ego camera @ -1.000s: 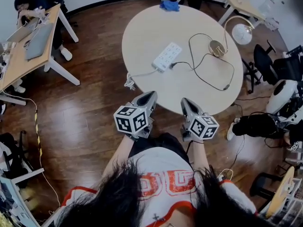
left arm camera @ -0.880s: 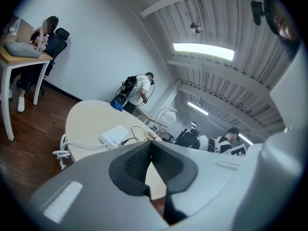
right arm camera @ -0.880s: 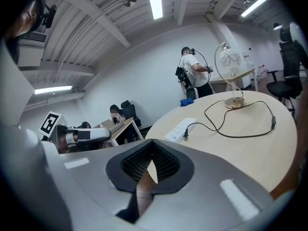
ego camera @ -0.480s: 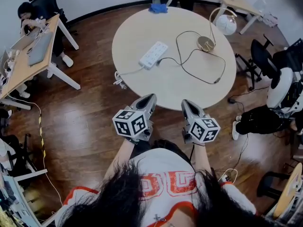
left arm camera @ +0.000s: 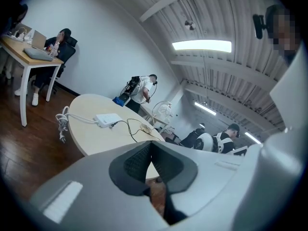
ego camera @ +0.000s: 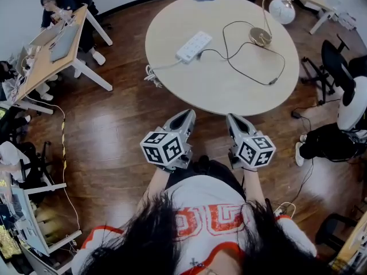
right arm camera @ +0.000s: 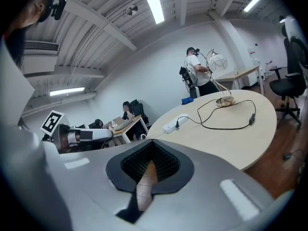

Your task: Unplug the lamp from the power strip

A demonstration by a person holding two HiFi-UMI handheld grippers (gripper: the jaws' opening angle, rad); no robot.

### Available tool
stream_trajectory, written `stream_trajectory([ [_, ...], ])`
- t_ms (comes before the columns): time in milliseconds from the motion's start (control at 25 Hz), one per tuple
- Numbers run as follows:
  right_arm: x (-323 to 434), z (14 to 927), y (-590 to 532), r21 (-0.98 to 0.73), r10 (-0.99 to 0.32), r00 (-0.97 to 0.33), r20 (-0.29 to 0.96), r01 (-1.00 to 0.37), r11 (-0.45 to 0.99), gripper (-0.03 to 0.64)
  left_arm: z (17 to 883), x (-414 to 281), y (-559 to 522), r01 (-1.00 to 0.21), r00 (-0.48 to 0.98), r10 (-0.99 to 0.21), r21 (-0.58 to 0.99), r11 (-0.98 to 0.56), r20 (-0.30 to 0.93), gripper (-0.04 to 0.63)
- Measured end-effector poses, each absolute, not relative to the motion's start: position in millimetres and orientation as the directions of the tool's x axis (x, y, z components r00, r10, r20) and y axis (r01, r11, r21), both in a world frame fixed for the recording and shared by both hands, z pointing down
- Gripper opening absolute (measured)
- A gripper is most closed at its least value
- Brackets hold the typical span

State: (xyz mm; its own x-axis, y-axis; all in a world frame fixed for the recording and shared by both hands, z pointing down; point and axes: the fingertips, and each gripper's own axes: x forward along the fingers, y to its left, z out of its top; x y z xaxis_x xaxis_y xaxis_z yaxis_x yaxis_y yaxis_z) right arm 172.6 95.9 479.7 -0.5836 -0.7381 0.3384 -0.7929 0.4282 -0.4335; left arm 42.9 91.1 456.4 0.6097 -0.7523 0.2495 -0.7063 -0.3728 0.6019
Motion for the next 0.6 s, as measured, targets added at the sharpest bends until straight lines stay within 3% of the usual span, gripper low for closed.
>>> stream_trajectory([
  [600, 160.6, 482.9, 106.8, -0.432, -0.683, -0.64, 0.353, -0.759, 0.488, 0.0, 460.4, 23.6, 112.4, -0.733, 0.534, -0.804, 0.617, -0.287, 0.261, 0.0],
])
